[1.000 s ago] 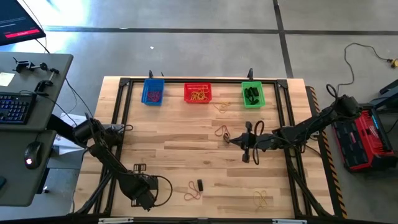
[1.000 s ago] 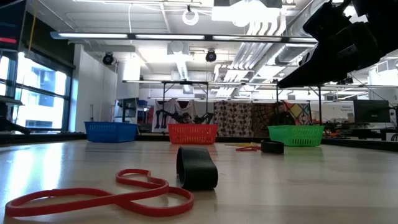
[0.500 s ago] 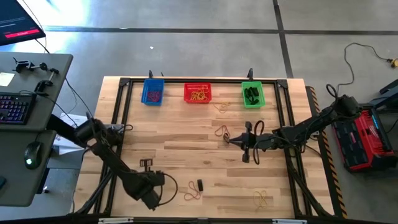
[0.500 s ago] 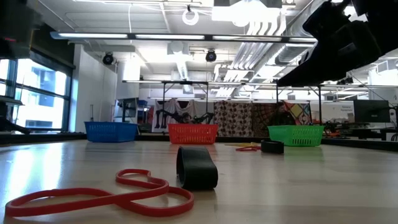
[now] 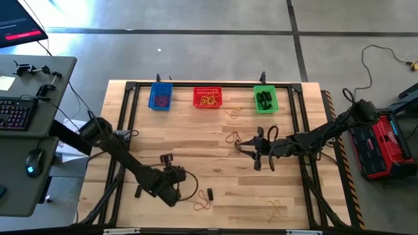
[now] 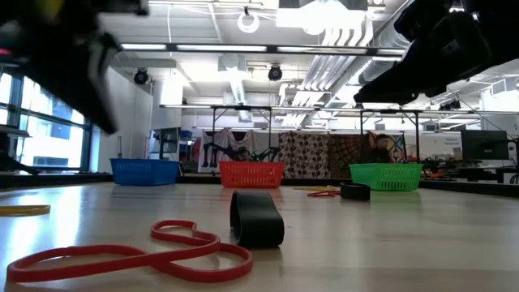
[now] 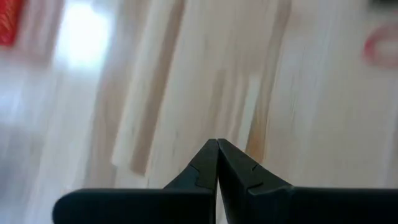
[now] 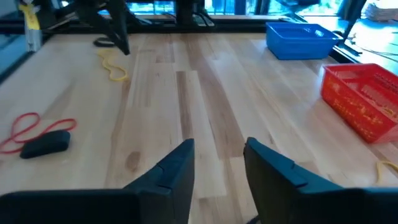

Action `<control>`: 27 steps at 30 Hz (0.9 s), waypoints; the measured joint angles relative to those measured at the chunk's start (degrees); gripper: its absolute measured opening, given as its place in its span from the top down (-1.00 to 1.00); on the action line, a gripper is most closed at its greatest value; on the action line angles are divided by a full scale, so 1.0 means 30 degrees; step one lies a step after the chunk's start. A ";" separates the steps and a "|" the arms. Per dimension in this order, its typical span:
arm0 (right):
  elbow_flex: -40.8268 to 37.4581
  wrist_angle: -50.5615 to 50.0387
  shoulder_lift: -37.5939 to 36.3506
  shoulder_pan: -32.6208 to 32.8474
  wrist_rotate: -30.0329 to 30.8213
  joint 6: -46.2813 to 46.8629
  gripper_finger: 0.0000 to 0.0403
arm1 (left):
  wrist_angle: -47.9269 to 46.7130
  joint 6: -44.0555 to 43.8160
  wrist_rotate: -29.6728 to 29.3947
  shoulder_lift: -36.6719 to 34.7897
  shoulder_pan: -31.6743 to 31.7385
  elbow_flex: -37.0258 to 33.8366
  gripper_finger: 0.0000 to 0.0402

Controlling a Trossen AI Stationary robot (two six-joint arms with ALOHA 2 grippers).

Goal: Sort rubber bands into baskets
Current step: Put the yellow rubberband into the orange bin

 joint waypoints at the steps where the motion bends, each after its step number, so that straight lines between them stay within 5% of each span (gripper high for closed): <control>1: 0.0000 0.0147 0.0000 -0.0004 -0.0215 -0.0045 0.35 | 0.0368 0.0183 -0.0231 -0.0336 0.0182 0.0000 1.00; 8: 0.0000 0.0744 0.0307 0.0000 -0.1507 -0.0045 0.32 | 0.3698 0.2559 -0.1286 -0.2227 0.1365 -0.0479 1.00; 15: 0.0000 0.1738 0.1762 0.0000 -0.1516 -0.0053 0.32 | 0.5667 0.2501 0.4052 -0.2655 0.1970 -0.2706 1.00; 27: 0.0000 0.2799 0.2783 0.0000 -0.1443 -0.0053 0.32 | 0.5554 -0.1141 0.6280 -0.2584 -0.0003 -0.3708 0.83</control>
